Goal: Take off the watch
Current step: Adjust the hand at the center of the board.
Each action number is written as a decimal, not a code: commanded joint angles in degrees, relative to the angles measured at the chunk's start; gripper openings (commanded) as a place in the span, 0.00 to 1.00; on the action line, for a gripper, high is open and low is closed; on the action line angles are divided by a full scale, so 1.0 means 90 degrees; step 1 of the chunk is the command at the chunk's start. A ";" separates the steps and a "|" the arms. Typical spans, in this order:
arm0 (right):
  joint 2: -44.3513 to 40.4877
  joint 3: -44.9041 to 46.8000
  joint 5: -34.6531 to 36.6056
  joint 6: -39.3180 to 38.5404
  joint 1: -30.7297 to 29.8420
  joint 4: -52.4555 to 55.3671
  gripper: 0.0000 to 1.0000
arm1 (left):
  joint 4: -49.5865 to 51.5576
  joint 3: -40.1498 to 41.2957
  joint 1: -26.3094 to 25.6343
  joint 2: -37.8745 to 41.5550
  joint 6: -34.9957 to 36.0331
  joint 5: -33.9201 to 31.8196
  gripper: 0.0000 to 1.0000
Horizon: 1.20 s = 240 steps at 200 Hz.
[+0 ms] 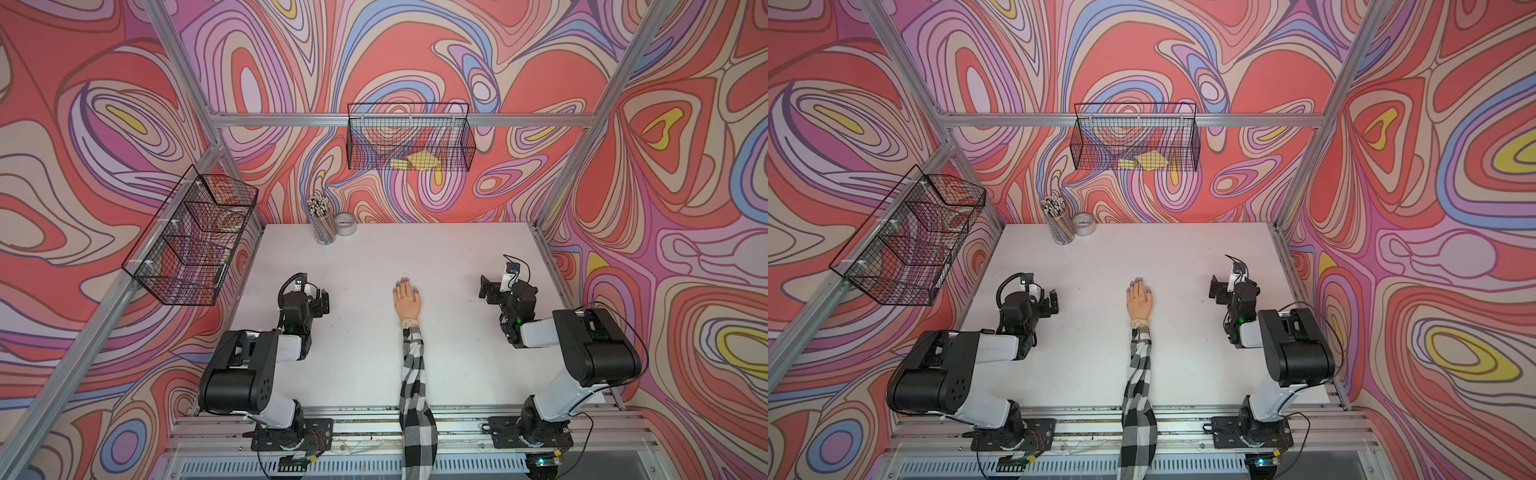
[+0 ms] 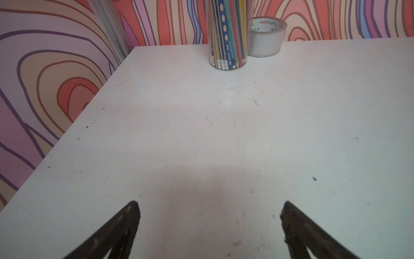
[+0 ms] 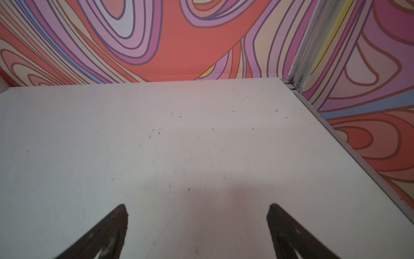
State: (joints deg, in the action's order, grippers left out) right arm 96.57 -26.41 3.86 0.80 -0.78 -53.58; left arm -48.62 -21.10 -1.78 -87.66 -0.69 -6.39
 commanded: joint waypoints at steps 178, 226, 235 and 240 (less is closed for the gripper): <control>0.0122 -0.0117 0.0001 0.0097 0.0065 0.0012 0.98 | -0.0172 -0.0092 0.0049 -0.0074 -0.0052 0.0066 0.99; -0.1572 -0.0757 0.0732 0.1060 0.0041 0.2881 0.98 | 0.3868 -0.2069 -0.0271 0.1299 -0.0450 -0.0494 0.95; -0.1777 -0.1142 0.0839 0.1635 0.0047 0.3851 0.98 | 0.4898 -0.2639 -0.0271 0.1377 -0.0719 -0.0465 0.92; -0.1839 -0.1332 0.0992 0.2133 0.0047 0.4348 0.98 | 0.5384 -0.2931 -0.0280 0.1388 -0.0916 -0.0431 0.91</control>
State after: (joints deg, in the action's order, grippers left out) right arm 85.21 -30.48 8.03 6.70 -0.67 -35.94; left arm -23.88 -35.79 -4.08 -79.46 -2.09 -8.23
